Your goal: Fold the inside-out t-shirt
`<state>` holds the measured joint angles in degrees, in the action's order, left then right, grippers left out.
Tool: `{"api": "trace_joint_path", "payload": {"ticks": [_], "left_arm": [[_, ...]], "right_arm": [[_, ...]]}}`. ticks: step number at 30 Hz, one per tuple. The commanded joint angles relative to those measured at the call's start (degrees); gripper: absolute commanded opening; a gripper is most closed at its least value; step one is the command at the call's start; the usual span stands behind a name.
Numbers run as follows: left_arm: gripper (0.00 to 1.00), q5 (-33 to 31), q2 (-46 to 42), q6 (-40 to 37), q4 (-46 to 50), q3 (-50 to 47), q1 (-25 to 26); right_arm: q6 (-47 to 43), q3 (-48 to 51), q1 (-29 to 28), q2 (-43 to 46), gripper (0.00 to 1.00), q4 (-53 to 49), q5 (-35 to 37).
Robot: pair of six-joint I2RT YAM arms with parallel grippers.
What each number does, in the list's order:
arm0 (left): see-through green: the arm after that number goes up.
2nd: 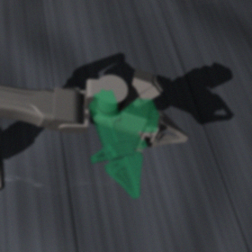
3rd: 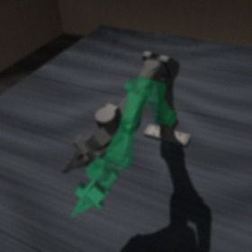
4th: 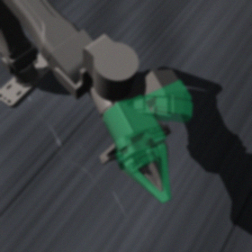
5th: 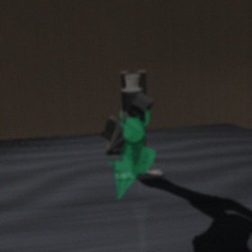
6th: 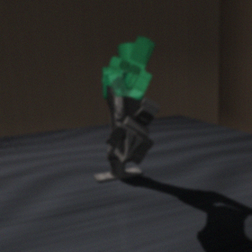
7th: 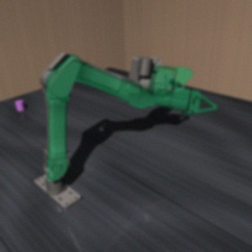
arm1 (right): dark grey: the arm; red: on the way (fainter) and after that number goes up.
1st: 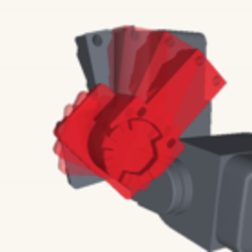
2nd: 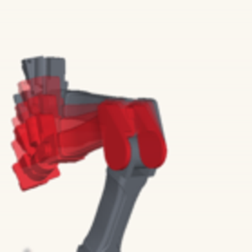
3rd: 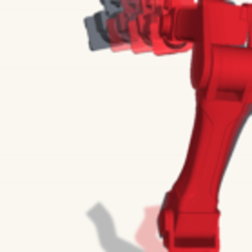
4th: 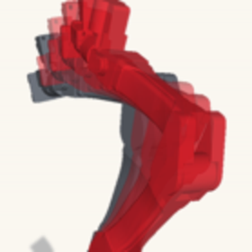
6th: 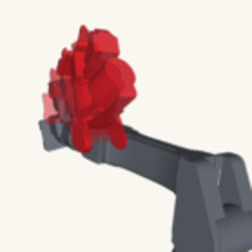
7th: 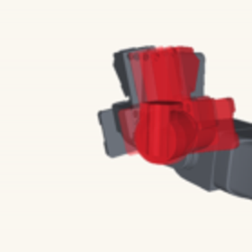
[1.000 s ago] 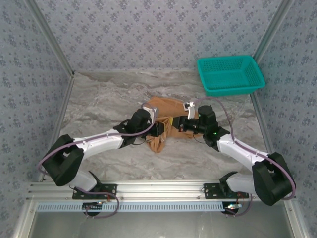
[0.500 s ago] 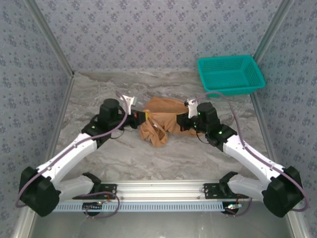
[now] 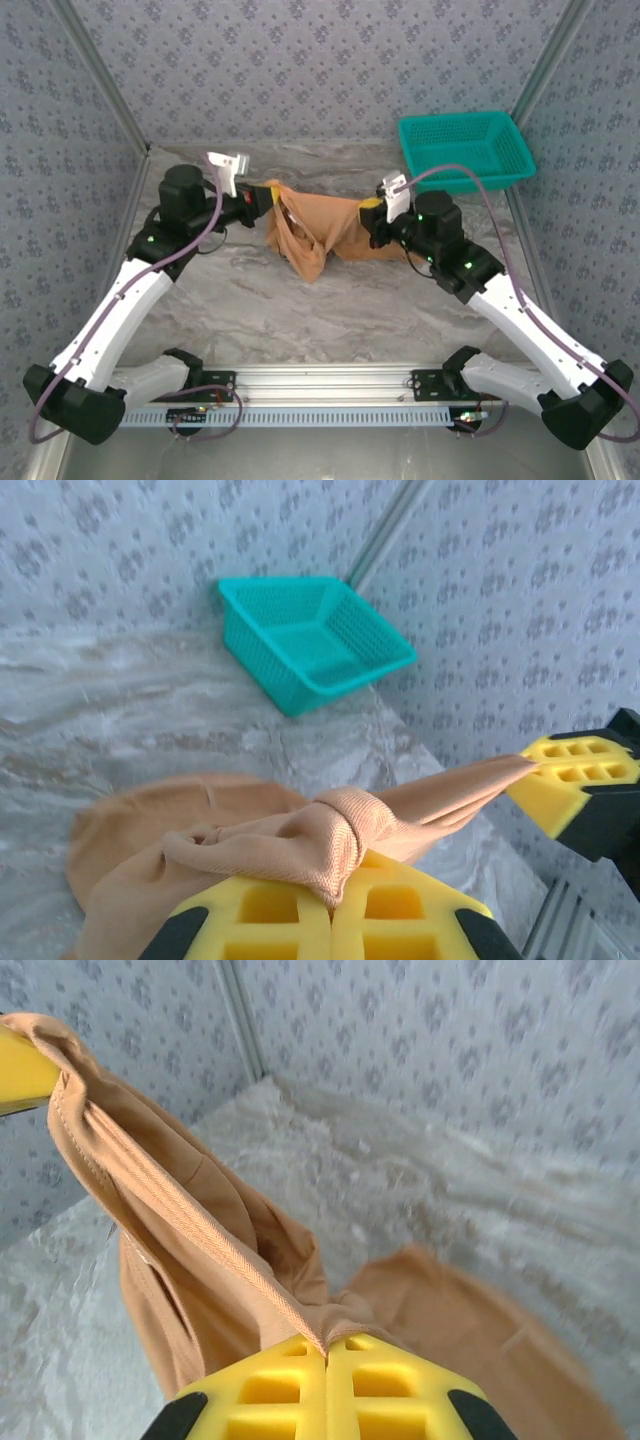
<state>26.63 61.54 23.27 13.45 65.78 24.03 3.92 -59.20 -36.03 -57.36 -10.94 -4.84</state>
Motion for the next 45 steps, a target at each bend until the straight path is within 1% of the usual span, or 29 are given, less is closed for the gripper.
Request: {"api": "trace_joint_path", "payload": {"ticks": [1,3,5,9,12,15,17,19,22,23,26,29,32,34,36,37,40,42,45], "left_arm": [[0.0,-4.53,-0.33,1.8,-0.83,4.27,-1.34],[0.0,-4.75,0.62,2.0,-1.24,5.87,-1.4],[0.0,-4.79,1.42,1.24,-0.56,7.05,-1.61],[0.0,-5.28,1.09,0.43,1.4,5.59,-3.77],[0.0,-3.52,0.78,2.17,1.65,4.12,-7.17],[0.0,-1.65,1.3,3.67,2.1,4.07,-9.29],[0.0,-1.06,2.05,3.81,3.07,4.83,-9.34],[0.0,1.22,3.08,3.68,3.7,5.3,-9.35],[0.0,2.52,3.85,3.45,5.57,4.15,-9.35],[0.0,2.83,3.7,3.41,6.08,2.97,-9.28],[0.0,3.57,2.4,2.46,9.2,-2.93,-9.27],[0.0,0.62,-1.63,2.1,13.06,-11.12,-9.3],[0.0,-2.49,-6.77,3.69,14.51,-19.78,-9.35],[0.0,-3.9,-9.06,5.4,14.96,-24.39,-9.35],[0.0,-5.94,-9.75,6.27,16.12,-27.19,-9.35],[0.0,-7.1,-9.7,6.44,16.85,-28.18,-9.34],[0.0,-9.77,-9.59,8.0,17.91,-30.86,-9.35],[0.0,-10.69,-9.59,9.41,17.45,-33.11,-9.35],[0.0,-15.72,-10.05,11.62,18.66,-34.64,-9.35]], "right_arm": [[-4.65,-4.17,-0.49,1.3,0.0,-1.46,7.0],[-5.49,-4.58,-1.58,0.87,0.0,-1.2,6.81],[-5.7,-3.74,-2.82,0.41,0.0,-1.75,4.85],[-4.32,0.94,-5.57,-0.74,0.0,-4.7,-2.58],[-2.32,3.67,-7.18,-1.53,0.0,-6.8,0.21],[-1.78,4.87,-7.65,-1.4,0.0,-5.71,-1.31],[-1.6,5.49,-7.74,-1.79,0.0,-3.82,-6.01],[-0.69,6.0,-8.26,-3.55,0.0,-1.38,-12.25],[1.47,7.13,-10.76,-7.91,0.0,2.53,-16.97],[1.84,7.25,-11.81,-9.58,0.01,3.04,-17.8],[0.99,6.05,-15.5,-15.08,0.16,1.54,-20.96],[-2.3,4.94,-15.8,-16.97,0.27,-2.93,-23.45],[-1.05,6.48,-11.79,-15.53,0.35,-0.13,-21.92],[2.67,7.59,-8.38,-16.38,0.36,4.49,-20.1],[6.48,6.67,-5.73,-19.56,0.36,5.79,-16.86],[7.93,5.78,-4.93,-21.67,0.36,5.48,-14.08],[9.6,2.19,-4.57,-27.49,0.38,3.44,-7.15],[10.25,0.05,-4.53,-31.24,0.41,3.86,-5.57],[12.32,-3.54,-4.53,-37.95,0.43,4.05,-5.74]]}}
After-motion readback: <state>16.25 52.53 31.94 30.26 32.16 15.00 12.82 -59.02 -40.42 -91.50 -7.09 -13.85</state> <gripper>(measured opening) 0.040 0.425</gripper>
